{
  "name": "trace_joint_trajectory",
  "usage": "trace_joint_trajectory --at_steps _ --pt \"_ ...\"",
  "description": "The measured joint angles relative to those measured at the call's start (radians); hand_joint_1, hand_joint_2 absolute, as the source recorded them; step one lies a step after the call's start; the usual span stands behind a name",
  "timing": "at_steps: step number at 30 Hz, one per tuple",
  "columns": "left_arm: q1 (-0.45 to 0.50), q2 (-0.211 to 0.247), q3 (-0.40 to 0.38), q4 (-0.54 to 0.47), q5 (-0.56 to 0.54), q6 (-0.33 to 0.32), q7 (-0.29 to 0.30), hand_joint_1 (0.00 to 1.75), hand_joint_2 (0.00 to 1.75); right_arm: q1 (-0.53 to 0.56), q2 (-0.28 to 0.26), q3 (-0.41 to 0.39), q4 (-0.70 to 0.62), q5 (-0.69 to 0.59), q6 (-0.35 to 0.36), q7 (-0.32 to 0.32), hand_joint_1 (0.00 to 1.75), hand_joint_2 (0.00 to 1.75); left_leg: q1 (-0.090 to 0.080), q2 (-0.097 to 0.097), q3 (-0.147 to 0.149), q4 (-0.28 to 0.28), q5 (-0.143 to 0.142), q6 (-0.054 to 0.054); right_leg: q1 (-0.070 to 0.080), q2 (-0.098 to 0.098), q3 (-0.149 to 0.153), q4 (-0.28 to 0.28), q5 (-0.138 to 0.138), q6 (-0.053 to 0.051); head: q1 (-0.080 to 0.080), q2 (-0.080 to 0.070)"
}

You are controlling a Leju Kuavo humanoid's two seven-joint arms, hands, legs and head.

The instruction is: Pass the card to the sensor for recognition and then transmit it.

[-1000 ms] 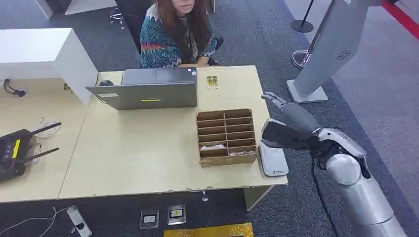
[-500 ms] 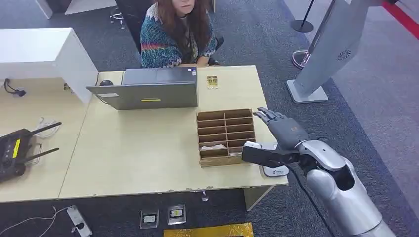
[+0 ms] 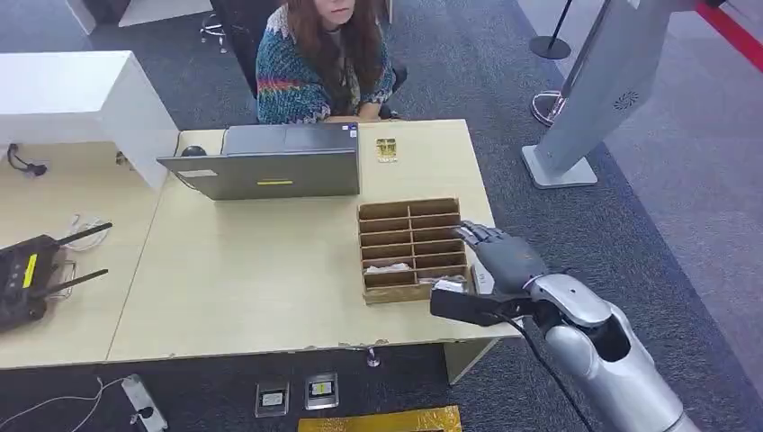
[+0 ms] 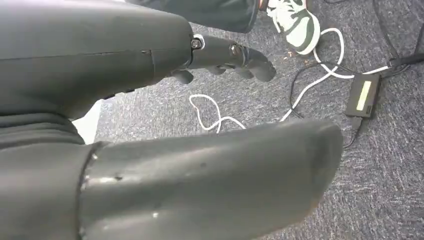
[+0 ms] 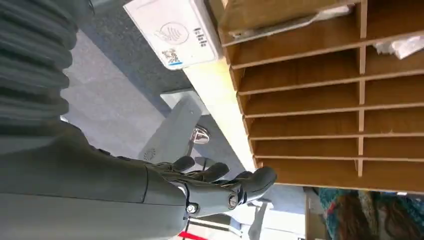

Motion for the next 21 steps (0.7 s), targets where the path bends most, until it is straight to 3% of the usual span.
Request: trace_joint_trajectory --at_steps 7,13,21 --pt "0.000 0.000 0.000 0.000 0.000 0.004 0.000 0.00 0.00 0.000 0.004 0.015 0.027 0.020 -0.033 -0.009 0.00 1.75 0.000 0.000 0.000 0.000 0.000 0.000 0.000 0.000 0.000 0.000 0.000 0.000 0.000 0.000" --pt "0.000 -0.005 0.000 0.000 -0.003 0.015 0.000 0.00 0.00 -0.001 0.015 0.021 0.088 0.090 -0.220 -0.048 0.00 1.75 0.000 0.000 0.000 0.000 0.000 0.000 0.000 0.000 0.000 0.000 0.000 0.000 0.000 0.000" --pt "-0.014 -0.006 0.000 0.000 -0.035 0.017 0.000 0.00 0.00 0.026 0.048 0.015 0.197 0.144 -0.574 -0.102 0.00 1.75 0.000 0.000 0.000 0.000 0.000 0.000 0.000 0.000 0.000 0.000 0.000 0.000 0.000 0.000"
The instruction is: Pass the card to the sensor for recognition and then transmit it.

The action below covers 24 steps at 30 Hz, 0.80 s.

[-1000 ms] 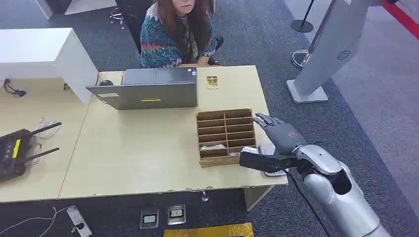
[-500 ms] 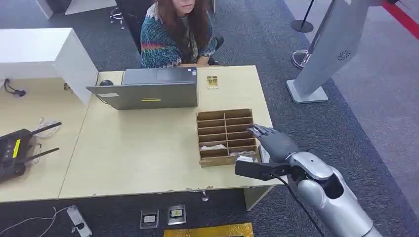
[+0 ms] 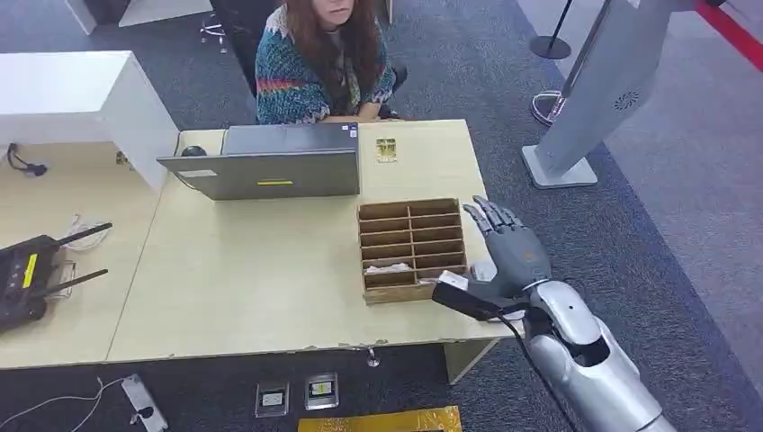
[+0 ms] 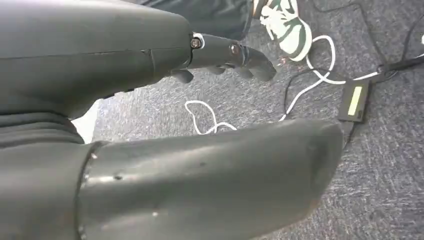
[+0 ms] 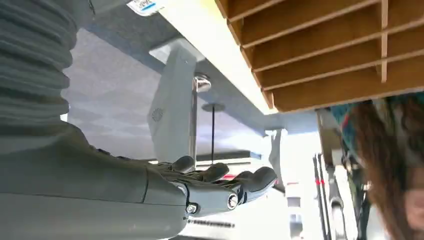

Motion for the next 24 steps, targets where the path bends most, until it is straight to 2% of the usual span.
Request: trace_joint_trajectory --at_steps 3,5,9,24 --pt "-0.007 -0.003 0.000 0.000 -0.010 0.000 0.000 0.00 0.00 0.016 0.016 -0.005 0.045 0.002 -0.128 -0.035 0.00 1.75 0.000 0.000 0.000 0.000 0.000 0.000 0.000 0.000 0.000 0.000 0.000 0.000 0.000 0.000" --pt "-0.011 -0.007 0.000 0.000 -0.013 0.000 0.000 0.00 0.00 0.025 0.023 -0.005 0.071 0.001 -0.159 -0.045 0.00 1.75 0.000 0.000 0.000 0.000 0.000 0.000 0.000 0.000 0.000 0.000 0.000 0.000 0.000 0.000" --pt "-0.017 -0.008 0.000 0.000 -0.015 0.003 0.000 0.00 0.00 0.031 0.034 -0.005 0.113 -0.014 -0.191 -0.055 0.00 1.75 0.000 0.000 0.000 0.000 0.000 0.000 0.000 0.001 0.000 0.000 0.000 0.000 0.000 0.000" --pt "-0.016 -0.007 0.000 0.000 -0.008 0.008 0.000 0.00 0.00 0.035 0.055 -0.012 0.214 -0.082 -0.240 -0.065 0.00 1.75 0.000 0.000 0.000 0.000 0.000 0.000 0.000 0.000 0.000 0.000 0.000 0.000 0.000 0.000"
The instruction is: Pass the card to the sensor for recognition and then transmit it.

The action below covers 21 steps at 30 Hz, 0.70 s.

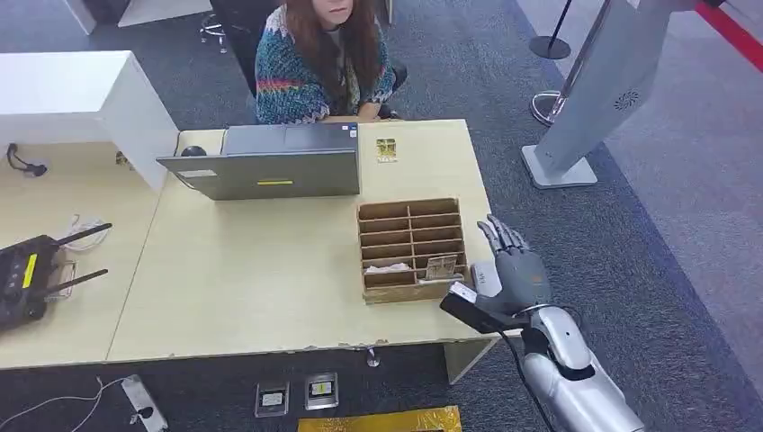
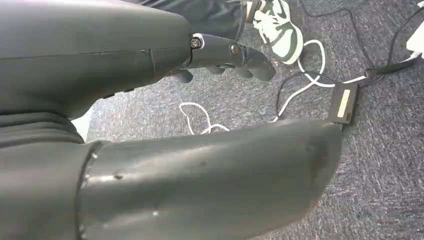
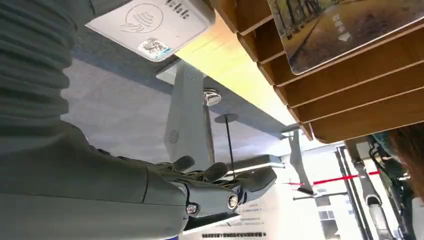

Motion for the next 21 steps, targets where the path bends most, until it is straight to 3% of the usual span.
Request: trace_joint_trajectory --at_steps 21 --pt "0.000 0.000 0.000 0.000 -0.022 -0.002 0.000 0.00 0.00 -0.004 0.027 -0.003 0.081 -0.018 -0.039 -0.032 0.00 1.75 0.000 0.000 0.000 0.000 0.000 0.000 0.000 0.000 0.000 0.000 0.000 0.000 0.000 0.000"
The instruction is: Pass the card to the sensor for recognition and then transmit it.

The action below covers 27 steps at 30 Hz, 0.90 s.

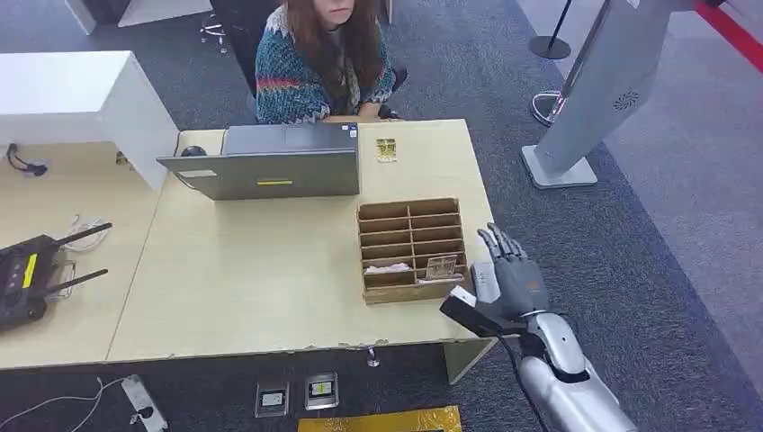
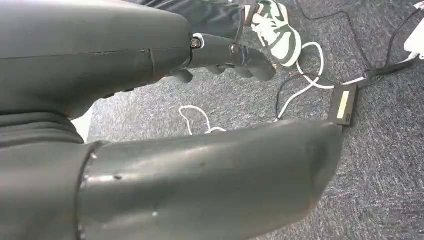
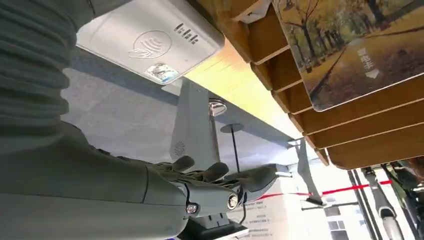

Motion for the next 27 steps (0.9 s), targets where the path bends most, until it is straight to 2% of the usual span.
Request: trace_joint_trajectory --at_steps 7,13,19,24,27 --pt "-0.008 -0.001 -0.001 0.000 -0.013 -0.008 0.000 0.00 0.00 -0.023 0.016 0.013 0.000 0.017 0.017 -0.012 0.00 1.75 0.000 0.000 0.000 0.000 0.000 0.000 0.000 0.000 0.000 0.000 0.000 0.000 0.000 0.000" --pt "-0.023 -0.007 -0.001 0.000 -0.027 -0.013 0.002 0.00 0.00 -0.071 0.025 0.023 -0.019 0.032 0.067 -0.015 0.00 1.75 0.000 0.000 0.000 0.000 0.000 0.000 0.000 0.000 0.000 0.000 0.000 0.000 0.000 0.000" --pt "-0.030 -0.009 -0.001 -0.001 -0.032 -0.014 0.002 0.00 0.00 -0.118 0.027 0.024 -0.088 0.029 0.120 -0.042 0.00 1.75 0.000 0.000 0.000 0.000 0.000 0.000 0.000 0.000 0.000 0.000 0.000 0.000 0.000 0.000" --pt "-0.031 -0.009 -0.001 -0.001 -0.033 -0.017 0.002 0.00 0.00 -0.138 0.027 0.011 -0.162 0.031 0.207 -0.069 0.00 1.75 0.000 0.000 0.001 0.000 0.000 0.000 0.000 0.000 0.000 0.000 0.000 0.000 0.000 0.000" --pt "-0.032 -0.008 -0.001 -0.001 -0.033 -0.019 0.002 0.00 0.00 -0.139 0.024 0.011 -0.190 0.040 0.235 -0.075 0.00 1.75 0.000 0.000 0.001 0.000 0.000 0.000 0.000 0.000 0.000 0.000 0.000 0.000 0.000 0.000"
